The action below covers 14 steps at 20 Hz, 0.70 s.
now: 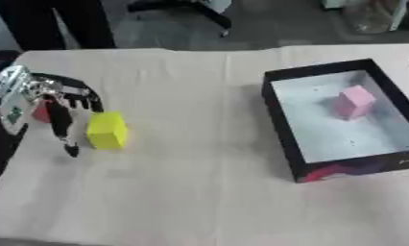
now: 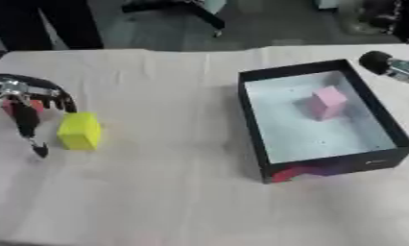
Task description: Pick up the objects with one hand, pass them to the other hand, and then place them into the box on the other side of the table.
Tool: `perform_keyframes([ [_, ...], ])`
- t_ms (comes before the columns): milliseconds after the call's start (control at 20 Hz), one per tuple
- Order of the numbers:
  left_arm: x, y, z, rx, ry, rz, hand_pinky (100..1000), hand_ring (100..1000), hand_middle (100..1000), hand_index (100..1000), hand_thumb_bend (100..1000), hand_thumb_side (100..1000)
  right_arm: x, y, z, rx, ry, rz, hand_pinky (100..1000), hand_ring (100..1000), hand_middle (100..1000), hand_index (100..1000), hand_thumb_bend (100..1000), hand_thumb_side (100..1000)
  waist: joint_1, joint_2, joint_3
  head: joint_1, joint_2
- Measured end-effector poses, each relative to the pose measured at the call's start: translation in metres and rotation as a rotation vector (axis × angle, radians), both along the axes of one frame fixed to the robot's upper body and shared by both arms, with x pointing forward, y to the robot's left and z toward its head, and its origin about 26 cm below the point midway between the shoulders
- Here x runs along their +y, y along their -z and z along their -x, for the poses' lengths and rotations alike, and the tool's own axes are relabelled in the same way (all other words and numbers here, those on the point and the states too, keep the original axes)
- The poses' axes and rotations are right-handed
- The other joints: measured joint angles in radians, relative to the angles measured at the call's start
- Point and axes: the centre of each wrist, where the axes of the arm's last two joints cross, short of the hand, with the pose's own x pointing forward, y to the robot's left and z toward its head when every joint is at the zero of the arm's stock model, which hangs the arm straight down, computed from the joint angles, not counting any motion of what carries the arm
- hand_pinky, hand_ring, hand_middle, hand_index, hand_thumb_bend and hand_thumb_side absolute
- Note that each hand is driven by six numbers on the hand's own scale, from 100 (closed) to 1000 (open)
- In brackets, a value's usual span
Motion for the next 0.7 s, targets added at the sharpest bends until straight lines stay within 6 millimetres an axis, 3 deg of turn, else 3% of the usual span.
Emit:
perform_keyframes([
  [450,-0.004,0.015,-0.003,-0.036,-0.007,-0.021,818,857,769,765,705,100,-0.001,0.004,-0.002,0.011,0.000,0.000,998,1000,691,1000,510,157,0.000,0.003,-0.005,0.008,-0.005],
  [600,-0.006,0.018,-0.004,-0.041,-0.006,-0.020,808,836,745,709,596,100,-0.001,0.005,-0.003,0.015,0.002,-0.003,998,1000,690,1000,510,158,0.000,0.004,-0.005,0.009,-0.006],
  [650,-0.005,0.018,-0.004,-0.044,-0.008,-0.019,808,836,745,709,596,100,-0.001,0.005,-0.003,0.015,0.002,-0.003,998,1000,690,1000,510,158,0.000,0.004,-0.006,0.009,-0.006],
  [700,-0.005,0.019,-0.004,-0.048,-0.010,-0.020,775,769,682,636,446,100,-0.001,0.005,-0.003,0.014,0.001,-0.003,998,1000,690,1000,510,158,0.000,0.005,-0.006,0.010,-0.006],
])
